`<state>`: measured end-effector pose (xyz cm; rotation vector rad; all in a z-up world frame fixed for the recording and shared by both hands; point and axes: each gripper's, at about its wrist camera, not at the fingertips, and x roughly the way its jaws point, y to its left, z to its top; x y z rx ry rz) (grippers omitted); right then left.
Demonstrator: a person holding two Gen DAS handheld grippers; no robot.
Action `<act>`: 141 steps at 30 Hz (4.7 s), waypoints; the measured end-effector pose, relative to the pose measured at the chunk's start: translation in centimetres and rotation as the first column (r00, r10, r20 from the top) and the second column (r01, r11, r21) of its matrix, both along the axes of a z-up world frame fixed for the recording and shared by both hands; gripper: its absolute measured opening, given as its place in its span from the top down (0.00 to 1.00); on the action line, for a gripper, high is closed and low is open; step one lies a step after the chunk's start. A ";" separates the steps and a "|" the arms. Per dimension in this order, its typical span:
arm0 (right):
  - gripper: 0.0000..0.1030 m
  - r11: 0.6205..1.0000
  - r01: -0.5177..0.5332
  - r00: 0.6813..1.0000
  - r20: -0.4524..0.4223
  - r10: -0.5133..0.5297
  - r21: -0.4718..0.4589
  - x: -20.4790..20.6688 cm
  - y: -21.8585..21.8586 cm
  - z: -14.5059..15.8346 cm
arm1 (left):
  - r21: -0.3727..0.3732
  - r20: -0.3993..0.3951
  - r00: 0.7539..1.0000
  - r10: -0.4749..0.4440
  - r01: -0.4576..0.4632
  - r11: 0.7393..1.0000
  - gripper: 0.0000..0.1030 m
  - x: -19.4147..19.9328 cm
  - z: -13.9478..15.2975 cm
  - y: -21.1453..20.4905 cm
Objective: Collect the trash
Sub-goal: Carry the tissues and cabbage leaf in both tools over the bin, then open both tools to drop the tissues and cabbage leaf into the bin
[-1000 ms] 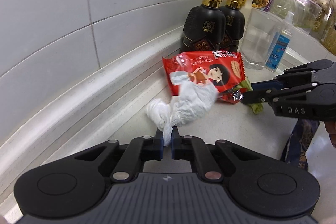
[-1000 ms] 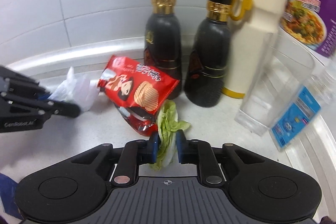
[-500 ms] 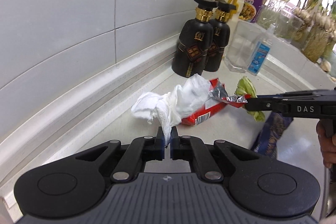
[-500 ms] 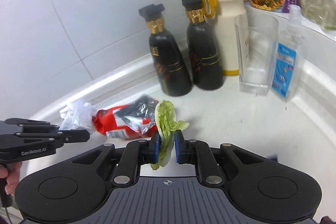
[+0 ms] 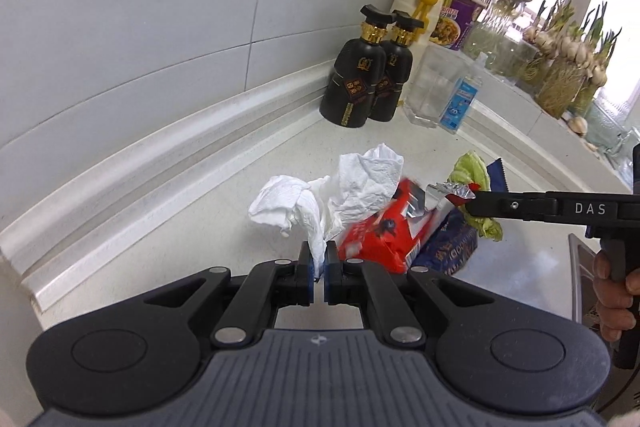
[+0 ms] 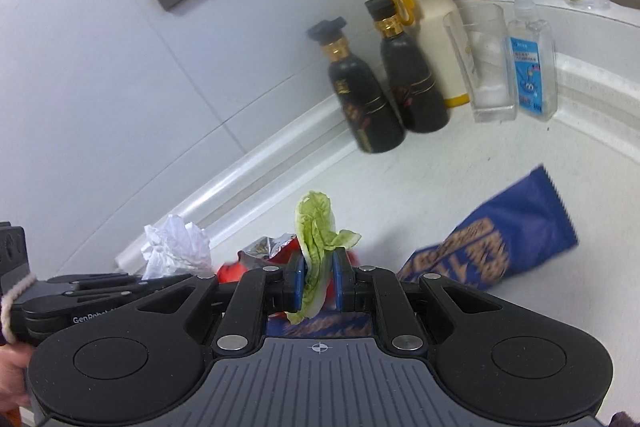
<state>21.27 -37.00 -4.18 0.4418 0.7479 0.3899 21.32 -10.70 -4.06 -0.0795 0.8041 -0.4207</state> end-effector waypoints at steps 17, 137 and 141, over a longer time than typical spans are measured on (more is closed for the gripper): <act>0.85 0.995 0.103 0.989 -0.102 -0.103 -0.009 -6.3 1.1 -1.3 | -0.049 -0.046 0.999 -0.005 0.003 0.999 0.97 -4.1 -0.7 1.2; 0.85 0.901 -0.340 0.914 -0.319 0.250 -0.268 -10.9 34.6 -16.3 | 0.191 -0.448 0.861 0.240 -0.170 0.967 0.52 -11.3 -19.5 17.0; 0.69 0.910 -0.343 0.908 -0.333 0.256 -0.235 -10.3 34.2 -16.6 | 0.213 -0.438 0.868 0.233 -0.152 0.965 0.33 -11.4 -19.6 16.7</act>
